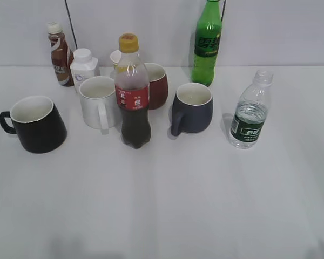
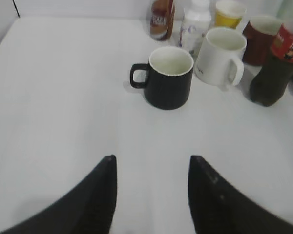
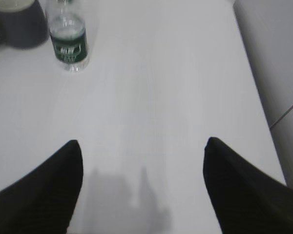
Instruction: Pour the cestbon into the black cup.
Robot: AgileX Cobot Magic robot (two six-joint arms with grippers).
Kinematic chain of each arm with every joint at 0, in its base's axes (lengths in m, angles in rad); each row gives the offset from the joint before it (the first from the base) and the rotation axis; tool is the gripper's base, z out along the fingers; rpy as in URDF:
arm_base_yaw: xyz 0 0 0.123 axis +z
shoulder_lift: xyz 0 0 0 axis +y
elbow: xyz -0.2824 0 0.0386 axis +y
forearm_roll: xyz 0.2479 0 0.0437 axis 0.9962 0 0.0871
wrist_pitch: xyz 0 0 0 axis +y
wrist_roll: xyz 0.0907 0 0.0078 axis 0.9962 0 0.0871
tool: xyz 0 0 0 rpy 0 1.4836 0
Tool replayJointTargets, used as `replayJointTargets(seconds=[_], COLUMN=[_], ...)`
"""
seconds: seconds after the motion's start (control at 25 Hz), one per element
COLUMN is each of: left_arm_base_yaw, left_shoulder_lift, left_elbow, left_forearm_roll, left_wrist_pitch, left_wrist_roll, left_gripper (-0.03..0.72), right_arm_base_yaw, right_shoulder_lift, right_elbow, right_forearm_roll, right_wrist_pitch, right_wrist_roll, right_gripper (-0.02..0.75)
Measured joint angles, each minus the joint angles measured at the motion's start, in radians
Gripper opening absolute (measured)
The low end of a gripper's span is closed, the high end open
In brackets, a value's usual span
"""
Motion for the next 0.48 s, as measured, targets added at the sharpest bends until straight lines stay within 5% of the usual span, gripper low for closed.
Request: replayJointTargets(seconds=[0.48], left_arm_base_yaw=[0.004], left_shoulder_lift=[-0.011], left_elbow=[0.0], left_forearm_roll=[-0.001], left_wrist_pitch=[0.0], left_wrist_roll=[0.0], left_gripper=[0.33], right_arm_base_yaw=[-0.011], right_shoulder_lift=[-0.023], right_elbow=[0.001], right_forearm_roll=[-0.015], right_wrist_pitch=[-0.001], right_wrist_roll=[0.0], right_gripper=[0.59])
